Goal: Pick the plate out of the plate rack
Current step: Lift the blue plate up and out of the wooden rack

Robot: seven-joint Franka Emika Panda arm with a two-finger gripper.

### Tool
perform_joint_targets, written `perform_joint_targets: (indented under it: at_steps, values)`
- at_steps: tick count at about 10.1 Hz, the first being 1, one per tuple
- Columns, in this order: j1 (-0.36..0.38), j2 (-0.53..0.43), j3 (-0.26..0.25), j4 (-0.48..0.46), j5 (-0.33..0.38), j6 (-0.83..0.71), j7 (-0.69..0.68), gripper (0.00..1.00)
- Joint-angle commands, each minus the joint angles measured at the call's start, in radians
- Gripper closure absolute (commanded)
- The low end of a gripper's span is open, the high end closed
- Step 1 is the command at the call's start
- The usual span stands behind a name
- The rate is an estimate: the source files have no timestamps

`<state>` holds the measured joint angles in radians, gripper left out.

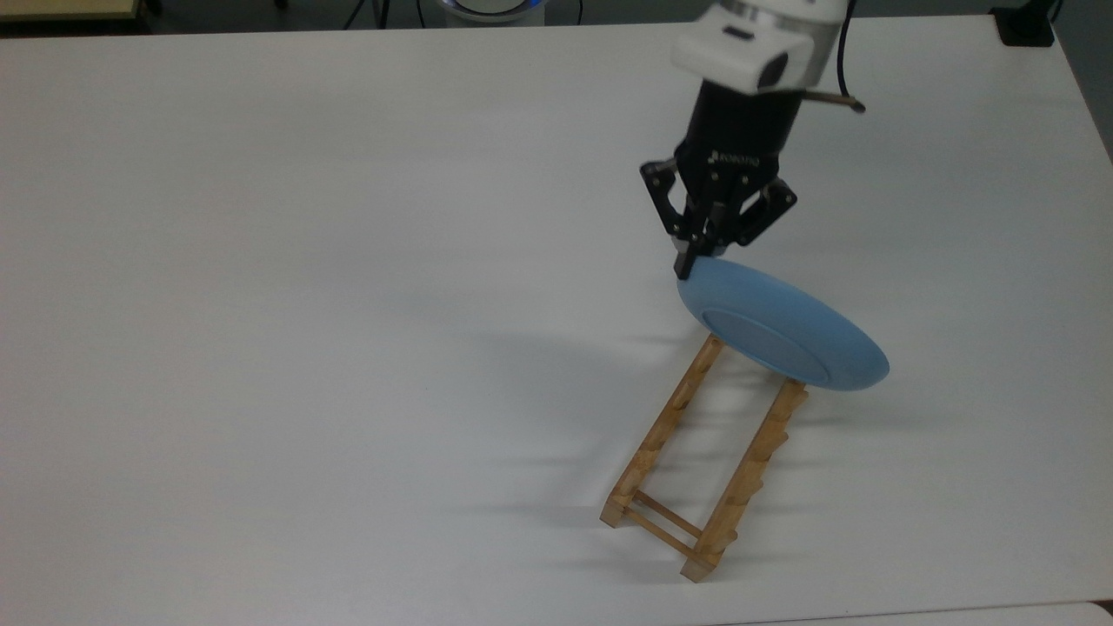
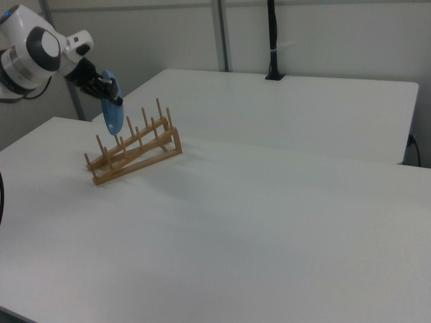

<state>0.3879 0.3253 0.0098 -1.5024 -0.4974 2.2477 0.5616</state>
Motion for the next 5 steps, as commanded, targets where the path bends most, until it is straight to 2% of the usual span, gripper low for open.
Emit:
perform_joint_targets:
  at_steps: [1,3,5]
  values:
    - [-0.056,-0.092,-0.002,-0.029,0.118,-0.118,-0.113,1.0]
    - [-0.147,-0.097,-0.008,-0.025,0.3,-0.245,-0.373,1.0]
    - [-0.249,-0.094,-0.008,-0.028,0.411,-0.392,-0.654,1.0]
